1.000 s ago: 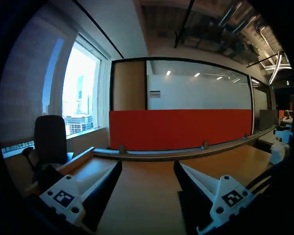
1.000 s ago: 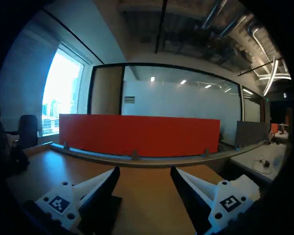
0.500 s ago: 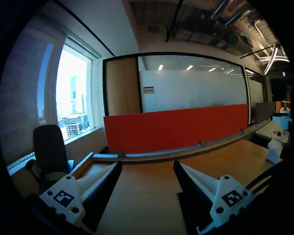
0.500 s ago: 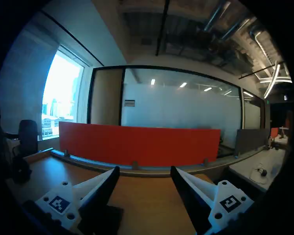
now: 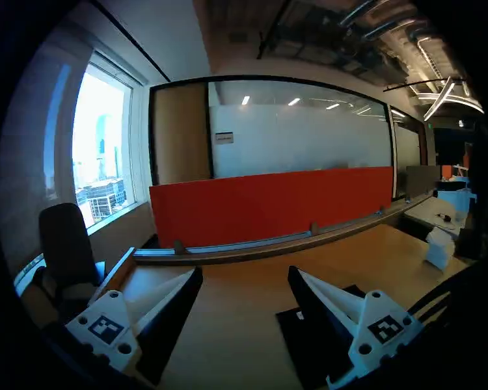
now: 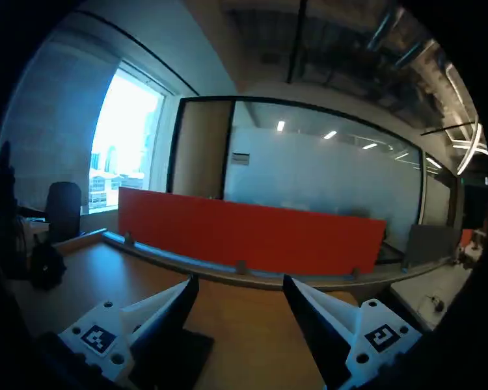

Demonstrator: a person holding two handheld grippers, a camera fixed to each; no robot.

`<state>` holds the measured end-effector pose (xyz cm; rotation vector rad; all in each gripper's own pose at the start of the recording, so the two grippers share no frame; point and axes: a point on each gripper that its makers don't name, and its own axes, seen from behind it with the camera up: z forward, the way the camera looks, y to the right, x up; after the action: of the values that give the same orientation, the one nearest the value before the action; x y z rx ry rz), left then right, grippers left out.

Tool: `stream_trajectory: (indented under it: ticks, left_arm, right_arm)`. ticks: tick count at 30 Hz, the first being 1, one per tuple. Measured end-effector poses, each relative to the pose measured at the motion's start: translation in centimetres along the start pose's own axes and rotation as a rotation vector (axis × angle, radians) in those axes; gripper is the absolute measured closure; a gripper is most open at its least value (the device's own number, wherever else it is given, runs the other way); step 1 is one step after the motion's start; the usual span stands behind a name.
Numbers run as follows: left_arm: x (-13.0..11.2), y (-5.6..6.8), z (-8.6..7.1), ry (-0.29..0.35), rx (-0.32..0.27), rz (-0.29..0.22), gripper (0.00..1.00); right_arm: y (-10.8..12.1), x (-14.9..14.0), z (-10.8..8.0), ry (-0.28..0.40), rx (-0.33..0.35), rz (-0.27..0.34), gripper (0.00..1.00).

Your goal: Fold towel

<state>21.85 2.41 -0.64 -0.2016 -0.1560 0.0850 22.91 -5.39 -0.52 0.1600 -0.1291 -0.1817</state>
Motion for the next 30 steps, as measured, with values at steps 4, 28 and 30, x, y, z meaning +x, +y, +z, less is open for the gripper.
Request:
stream_trajectory:
  ticks: [4,28,30]
  left_arm:
    - [-0.6,1.3,0.0,-0.035,-0.068,0.012,0.02]
    - [-7.3,5.1,-0.3,-0.22,-0.248,0.117,0.02]
    - [-8.1,5.4,-0.4,-0.234,-0.256,0.125,0.02]
  right_arm:
    - [-1.5,-0.9,-0.2,-0.051,0.073,-0.04,0.0]
    - [-6.2,-6.7,-1.3,-0.249,0.319,-0.111,0.0]
    - [-6.4,-7.6,-1.4,-0.267,0.326,-0.11,0.0]
